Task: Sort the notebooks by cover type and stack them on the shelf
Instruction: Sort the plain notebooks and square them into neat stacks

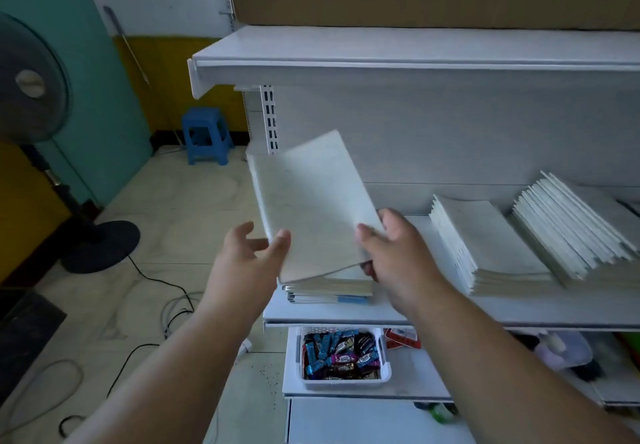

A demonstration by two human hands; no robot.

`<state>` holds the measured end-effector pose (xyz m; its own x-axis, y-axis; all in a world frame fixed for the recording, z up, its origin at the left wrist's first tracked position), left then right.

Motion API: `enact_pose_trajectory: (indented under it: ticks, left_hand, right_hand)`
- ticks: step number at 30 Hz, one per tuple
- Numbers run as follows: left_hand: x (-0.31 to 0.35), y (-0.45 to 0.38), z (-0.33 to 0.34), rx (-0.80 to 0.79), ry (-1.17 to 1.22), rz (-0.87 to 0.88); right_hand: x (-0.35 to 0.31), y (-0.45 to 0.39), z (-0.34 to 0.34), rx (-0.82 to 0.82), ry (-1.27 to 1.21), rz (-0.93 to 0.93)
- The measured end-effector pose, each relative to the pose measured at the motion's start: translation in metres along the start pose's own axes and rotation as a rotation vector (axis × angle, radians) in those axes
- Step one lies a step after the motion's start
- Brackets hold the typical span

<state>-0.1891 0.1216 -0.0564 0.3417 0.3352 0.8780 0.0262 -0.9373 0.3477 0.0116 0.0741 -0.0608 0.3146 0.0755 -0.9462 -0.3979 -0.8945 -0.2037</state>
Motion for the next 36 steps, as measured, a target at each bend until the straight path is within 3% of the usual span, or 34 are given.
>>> enact_pose_trajectory:
  ticks: [2, 4, 6, 8, 11, 16, 17, 21, 26, 28, 30, 32, 34, 36]
  left_hand:
    - [-0.006, -0.004, 0.004, -0.073, 0.310, -0.105]
    - [-0.008, -0.004, -0.002, -0.003, 0.388, -0.083]
    - [-0.011, -0.005, -0.011, 0.048, 0.414, -0.072]
    - [-0.016, -0.009, -0.017, 0.046, 0.456, -0.086]
    - [-0.021, -0.013, -0.020, 0.029, 0.508, -0.111]
    - [-0.019, -0.013, -0.023, -0.020, 0.545, -0.109]
    - [-0.019, -0.013, -0.023, -0.035, 0.564, -0.114]
    - [-0.018, -0.017, -0.016, -0.061, 0.562, -0.130]
    - [-0.021, -0.024, -0.013, -0.105, 0.503, -0.202]
    - [-0.025, -0.025, -0.017, -0.117, 0.535, -0.239]
    - [-0.029, -0.024, -0.020, -0.126, 0.587, -0.238]
    - [-0.030, -0.022, -0.022, -0.138, 0.614, -0.233]
    - [-0.032, -0.022, -0.023, -0.149, 0.630, -0.242]
    - [-0.033, -0.023, -0.025, -0.145, 0.637, -0.231]
  right_hand:
    - [-0.001, 0.008, 0.013, -0.006, -0.108, 0.037]
    - [0.008, 0.008, 0.012, 0.039, -0.087, 0.098]
    - [0.026, 0.000, 0.001, 0.024, 0.223, 0.107]
    - [0.044, -0.005, -0.003, -0.093, 0.519, 0.172]
    - [0.061, -0.006, 0.003, -0.281, 0.663, 0.243]
    - [0.047, -0.009, -0.009, -0.058, 0.897, 0.076]
    - [0.043, -0.010, -0.011, -0.020, 0.798, 0.049]
    - [0.018, 0.003, 0.000, 0.082, -0.135, 0.111]
    - [-0.001, 0.015, 0.030, -0.097, -0.567, 0.083]
    - [0.007, 0.006, 0.023, -0.051, -0.398, 0.109]
    - [0.021, -0.009, 0.009, -0.015, 0.176, 0.090]
    - [0.035, -0.016, 0.001, -0.094, 0.693, 0.117]
    - [0.050, -0.018, 0.007, -0.280, 0.856, 0.187]
    - [0.055, -0.017, 0.014, -0.351, 0.873, 0.178]
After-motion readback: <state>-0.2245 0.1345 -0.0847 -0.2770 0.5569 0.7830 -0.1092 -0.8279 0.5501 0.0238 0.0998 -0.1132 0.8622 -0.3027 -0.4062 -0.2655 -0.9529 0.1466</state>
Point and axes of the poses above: each hand's wrist, its own y-axis away from the middle knuckle, its own z-axis out of the palm, x = y × z, the point moved 4 cm from there along -y, towards the middle knuckle, and after that the axes turned 15 degrees about -z, right-handed, at the moved point
